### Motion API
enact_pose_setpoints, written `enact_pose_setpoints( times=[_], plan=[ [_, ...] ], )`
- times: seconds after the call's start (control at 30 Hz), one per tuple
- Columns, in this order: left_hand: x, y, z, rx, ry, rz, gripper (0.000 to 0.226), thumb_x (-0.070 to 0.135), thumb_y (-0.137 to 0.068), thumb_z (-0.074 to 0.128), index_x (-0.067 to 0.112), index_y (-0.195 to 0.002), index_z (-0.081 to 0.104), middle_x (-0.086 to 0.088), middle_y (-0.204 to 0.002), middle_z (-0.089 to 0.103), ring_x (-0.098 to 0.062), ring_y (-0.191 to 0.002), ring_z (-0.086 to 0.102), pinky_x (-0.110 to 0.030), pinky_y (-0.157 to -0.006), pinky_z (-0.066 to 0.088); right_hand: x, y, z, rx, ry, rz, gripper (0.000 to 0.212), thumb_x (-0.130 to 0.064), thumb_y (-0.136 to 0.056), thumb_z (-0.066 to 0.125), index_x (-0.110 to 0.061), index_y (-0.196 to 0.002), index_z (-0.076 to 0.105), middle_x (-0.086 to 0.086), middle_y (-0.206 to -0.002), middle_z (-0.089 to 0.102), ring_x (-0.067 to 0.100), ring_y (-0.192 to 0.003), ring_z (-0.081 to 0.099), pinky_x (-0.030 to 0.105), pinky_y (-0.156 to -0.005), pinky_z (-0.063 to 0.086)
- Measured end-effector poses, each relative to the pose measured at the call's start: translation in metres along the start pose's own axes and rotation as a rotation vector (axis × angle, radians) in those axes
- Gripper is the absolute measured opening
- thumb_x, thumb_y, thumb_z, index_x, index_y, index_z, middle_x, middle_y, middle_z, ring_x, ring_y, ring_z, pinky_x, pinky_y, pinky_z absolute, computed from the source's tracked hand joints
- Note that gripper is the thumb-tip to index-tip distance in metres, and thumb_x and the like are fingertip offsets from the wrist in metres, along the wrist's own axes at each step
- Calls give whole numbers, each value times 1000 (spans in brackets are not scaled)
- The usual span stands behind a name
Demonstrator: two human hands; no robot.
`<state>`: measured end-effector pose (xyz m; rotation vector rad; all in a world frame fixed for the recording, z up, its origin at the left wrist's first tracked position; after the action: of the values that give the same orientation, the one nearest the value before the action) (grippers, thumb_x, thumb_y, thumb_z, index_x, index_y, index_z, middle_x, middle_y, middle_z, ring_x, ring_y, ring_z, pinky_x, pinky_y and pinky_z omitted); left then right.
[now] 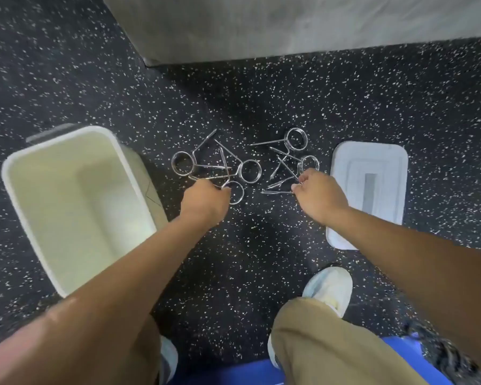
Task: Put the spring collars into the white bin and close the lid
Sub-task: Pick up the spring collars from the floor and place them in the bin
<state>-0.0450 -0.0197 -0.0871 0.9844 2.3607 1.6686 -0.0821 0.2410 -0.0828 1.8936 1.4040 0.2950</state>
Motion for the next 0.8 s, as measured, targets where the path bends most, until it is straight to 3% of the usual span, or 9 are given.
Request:
enact_pose_setpoints(
  times=[0.1,0.17,0.27,0.4,0.47,0.57,0.7,0.8],
  plan=[
    [-7,-19,5,99,-184,4,33,34,-95,54,5,-93,69,-12,-89,72,-29,-79,69,-32,-57,49,1,-17,4,85,142,-29,26,-25,-97,54,-8,-115,64,9,-94,71,30,-82,66,33,-67,47],
    [-7,-31,11,135,-238,5,33,33,-96,54,3,-97,67,-12,-90,69,-31,-82,67,-31,-52,41,1,-25,8,114,223,-33,20,-20,-94,54,-8,-105,66,9,-90,70,31,-80,66,32,-64,47],
    [-3,-46,15,187,-269,39,27,31,-97,56,4,-99,61,-9,-84,61,-32,-85,64,-33,-56,43,2,-34,14,139,321,-58,13,-14,-93,55,-7,-87,64,8,-79,67,30,-71,62,30,-56,41],
    [-3,-60,25,239,-287,98,22,26,-95,60,4,-98,61,-14,-96,68,-37,-92,68,-42,-73,59,2,-46,17,195,432,-107,26,-11,-92,53,-11,-66,51,4,-62,54,26,-56,53,26,-47,32],
    [-1,-63,26,286,-346,161,17,18,-93,60,6,-83,56,-17,-91,69,-39,-89,68,-44,-73,60,1,-49,20,187,490,-141,29,-11,-93,53,-12,-65,49,2,-59,50,25,-54,51,25,-45,26],
    [0,-69,24,319,-424,217,28,8,-89,59,10,-66,44,-16,-80,65,-36,-76,64,-39,-59,52,-4,-51,24,165,565,-219,32,-9,-93,50,-13,-61,46,3,-58,51,26,-55,54,26,-45,29],
    [10,-65,19,305,-509,278,32,4,-85,60,10,-60,40,-8,-63,49,-24,-56,48,-29,-44,32,-3,-48,27,146,638,-311,31,-7,-92,48,-14,-62,44,0,-55,48,22,-48,47,27,-42,29],
    [28,-54,14,272,-589,353,31,4,-84,61,9,-61,40,-8,-66,49,-21,-55,46,-29,-44,31,-7,-40,22,150,694,-386,25,-9,-95,47,-15,-71,50,-4,-58,46,21,-53,49,29,-41,28]
  ],
)
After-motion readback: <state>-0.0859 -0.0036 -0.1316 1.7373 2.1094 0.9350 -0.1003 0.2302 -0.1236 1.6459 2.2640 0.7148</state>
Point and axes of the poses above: each hand's wrist, its own y-axis away from the middle knuckle, its own z-axis out of the palm, x = y × z, the point moved 10 cm from there along -y, towards the middle knuckle
